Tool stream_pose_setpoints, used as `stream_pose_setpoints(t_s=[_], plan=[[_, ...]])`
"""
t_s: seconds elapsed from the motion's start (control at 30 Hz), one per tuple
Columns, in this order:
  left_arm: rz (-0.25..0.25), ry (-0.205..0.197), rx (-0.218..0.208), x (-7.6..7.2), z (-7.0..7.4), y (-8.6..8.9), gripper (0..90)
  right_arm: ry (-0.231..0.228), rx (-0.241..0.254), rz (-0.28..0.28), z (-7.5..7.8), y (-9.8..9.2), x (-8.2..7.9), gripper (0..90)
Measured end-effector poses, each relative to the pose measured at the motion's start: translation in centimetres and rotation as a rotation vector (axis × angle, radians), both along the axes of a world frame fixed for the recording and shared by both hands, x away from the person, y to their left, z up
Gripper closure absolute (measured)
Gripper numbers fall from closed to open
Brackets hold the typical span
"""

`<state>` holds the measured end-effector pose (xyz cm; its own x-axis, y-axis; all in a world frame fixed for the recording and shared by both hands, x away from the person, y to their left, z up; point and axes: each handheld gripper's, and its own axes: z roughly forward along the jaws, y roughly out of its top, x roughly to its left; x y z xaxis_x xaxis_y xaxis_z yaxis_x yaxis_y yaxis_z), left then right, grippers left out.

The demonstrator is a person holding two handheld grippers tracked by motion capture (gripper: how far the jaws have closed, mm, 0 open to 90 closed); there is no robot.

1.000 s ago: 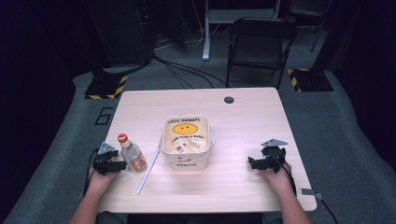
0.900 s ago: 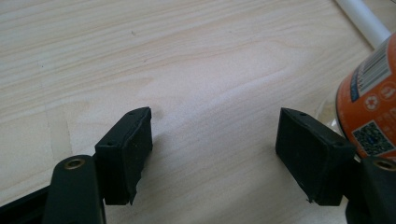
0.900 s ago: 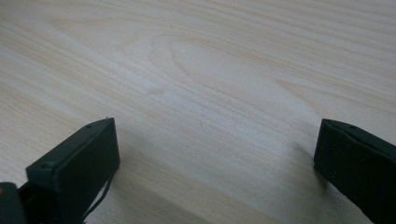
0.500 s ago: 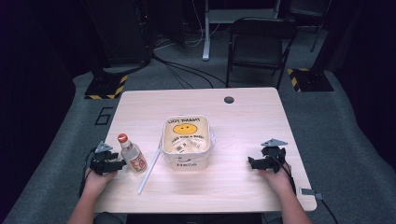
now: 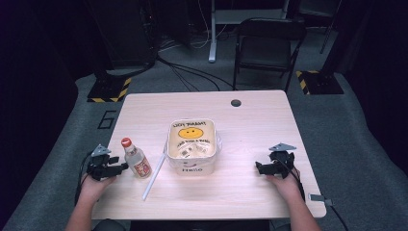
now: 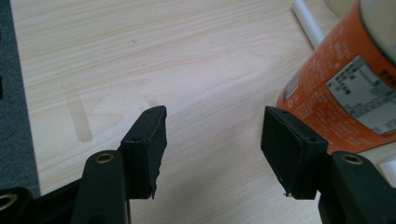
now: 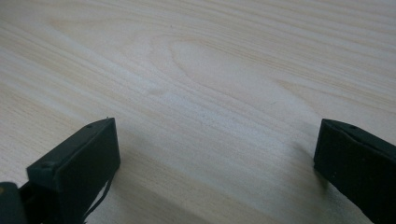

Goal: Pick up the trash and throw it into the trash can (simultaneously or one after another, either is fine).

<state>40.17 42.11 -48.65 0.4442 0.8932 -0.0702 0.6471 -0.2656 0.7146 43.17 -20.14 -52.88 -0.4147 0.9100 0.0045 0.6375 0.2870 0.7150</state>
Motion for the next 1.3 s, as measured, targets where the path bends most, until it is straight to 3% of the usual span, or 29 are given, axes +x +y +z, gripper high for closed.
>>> stream_pose_setpoints(t_s=[0.47,1.3], plan=[[-0.011,-0.009,0.004,-0.6,1.7,0.7,39.0,0.000,0.000,0.000,0.0,0.0,0.0,0.0],[-0.038,-0.034,-0.073,-2.2,5.8,2.1,40.7,-0.004,0.000,-0.010,0.0,0.0,0.1,0.0]])
